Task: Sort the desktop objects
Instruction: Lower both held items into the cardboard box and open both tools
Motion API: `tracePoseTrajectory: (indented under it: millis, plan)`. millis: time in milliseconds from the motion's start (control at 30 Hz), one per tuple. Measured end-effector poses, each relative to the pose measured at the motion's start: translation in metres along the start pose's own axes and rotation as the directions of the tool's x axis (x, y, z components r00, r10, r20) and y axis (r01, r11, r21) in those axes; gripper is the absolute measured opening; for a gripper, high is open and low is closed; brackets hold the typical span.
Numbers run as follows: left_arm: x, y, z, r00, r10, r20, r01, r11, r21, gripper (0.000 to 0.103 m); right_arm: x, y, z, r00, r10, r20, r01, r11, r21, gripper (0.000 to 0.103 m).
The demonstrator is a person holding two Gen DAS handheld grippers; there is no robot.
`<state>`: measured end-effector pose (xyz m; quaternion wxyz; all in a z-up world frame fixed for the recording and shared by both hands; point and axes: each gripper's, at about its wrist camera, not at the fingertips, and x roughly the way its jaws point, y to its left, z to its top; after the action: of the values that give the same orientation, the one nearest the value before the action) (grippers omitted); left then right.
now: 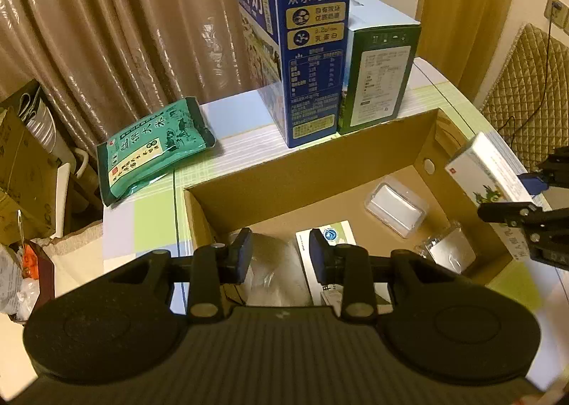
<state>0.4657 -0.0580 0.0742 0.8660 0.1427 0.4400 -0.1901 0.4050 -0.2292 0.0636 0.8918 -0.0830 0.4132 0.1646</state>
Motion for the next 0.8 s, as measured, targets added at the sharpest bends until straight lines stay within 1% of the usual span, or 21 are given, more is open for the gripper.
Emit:
tracePoseTrajectory:
  millis: [267,367,400,433,500,733,800]
  plan:
    - [0.0,-0.004,-0.009,1.0,-0.016,0.0,0.016,1.0,0.008,0.029,0.004,0.004,0.003,1.0,0.015,0.006,-0.016,1.0,0.025,0.023]
    - [-0.001,-0.003,-0.013,1.0,-0.023,0.002,0.023,1.0,0.0,0.029,0.004,0.005,0.007,0.999,0.027,0.045,-0.029,0.999,0.038,0.024]
    - [-0.001,-0.002,-0.014,1.0,-0.024,0.002,0.024,1.0,-0.003,0.029,0.004,0.004,0.008,0.998,0.021,0.058,-0.024,0.999,0.048,0.03]
    - [-0.001,-0.001,-0.015,1.0,-0.023,0.004,0.023,1.0,-0.005,0.029,0.003,0.003,0.009,0.998,0.016,0.067,-0.02,0.998,0.06,0.042]
    - [-0.002,0.0,-0.018,1.0,-0.023,0.005,0.023,1.0,-0.006,0.029,-0.001,0.0,0.009,0.995,0.02,0.097,-0.028,0.996,0.084,0.048]
    - [-0.005,0.004,-0.032,0.999,-0.029,0.014,0.029,0.999,-0.02,0.032,-0.015,-0.005,0.001,0.994,-0.001,0.112,-0.011,0.995,0.102,0.049]
    - [-0.009,0.004,-0.037,0.999,-0.031,0.019,0.032,0.999,-0.025,0.035,-0.023,-0.006,-0.005,0.993,-0.01,0.113,-0.002,0.994,0.109,0.051]
